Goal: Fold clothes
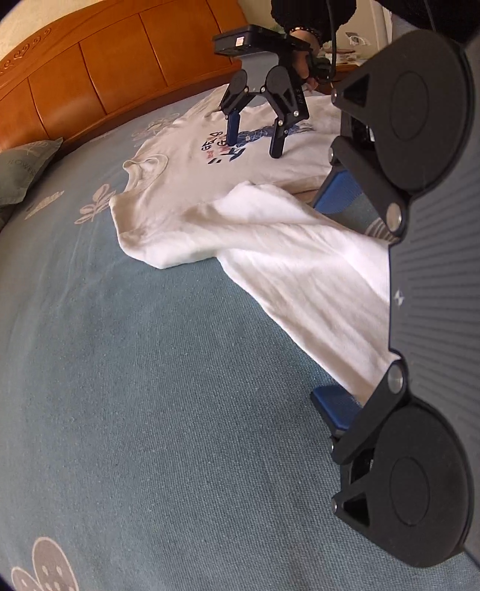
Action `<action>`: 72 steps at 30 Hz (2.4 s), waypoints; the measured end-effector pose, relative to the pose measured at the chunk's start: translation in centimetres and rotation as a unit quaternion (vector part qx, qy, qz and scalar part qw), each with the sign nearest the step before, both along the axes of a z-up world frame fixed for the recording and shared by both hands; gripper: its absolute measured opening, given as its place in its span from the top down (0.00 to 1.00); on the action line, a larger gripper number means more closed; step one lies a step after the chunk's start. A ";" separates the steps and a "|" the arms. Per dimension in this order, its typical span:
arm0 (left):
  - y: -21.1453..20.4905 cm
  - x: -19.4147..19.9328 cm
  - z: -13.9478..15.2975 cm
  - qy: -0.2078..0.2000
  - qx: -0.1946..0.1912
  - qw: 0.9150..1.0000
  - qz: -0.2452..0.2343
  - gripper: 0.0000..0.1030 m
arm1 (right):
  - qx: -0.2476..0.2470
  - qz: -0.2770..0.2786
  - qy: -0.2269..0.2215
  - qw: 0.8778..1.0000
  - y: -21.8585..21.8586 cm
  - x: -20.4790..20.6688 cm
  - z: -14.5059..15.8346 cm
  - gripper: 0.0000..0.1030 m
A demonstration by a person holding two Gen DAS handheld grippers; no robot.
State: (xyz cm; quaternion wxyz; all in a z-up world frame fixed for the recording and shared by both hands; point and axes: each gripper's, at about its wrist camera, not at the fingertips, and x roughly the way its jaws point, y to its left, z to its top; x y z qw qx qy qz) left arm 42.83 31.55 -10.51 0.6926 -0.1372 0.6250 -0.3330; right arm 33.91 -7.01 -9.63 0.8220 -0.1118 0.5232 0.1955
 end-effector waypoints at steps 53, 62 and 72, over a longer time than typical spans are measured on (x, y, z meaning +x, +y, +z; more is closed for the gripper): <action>11.2 -12.0 5.1 -0.057 0.261 0.919 0.289 0.53 | 0.004 0.009 -0.010 1.000 -0.1 0.0 -0.3 0.00; 12.8 -15.8 1.9 -0.024 0.318 0.870 0.375 0.32 | 0.002 0.021 -0.012 1.000 -0.1 -0.1 -0.2 0.00; 11.5 -14.7 4.5 -0.063 0.372 0.840 0.389 0.75 | 0.001 0.020 -0.012 1.000 0.0 -0.2 -0.3 0.00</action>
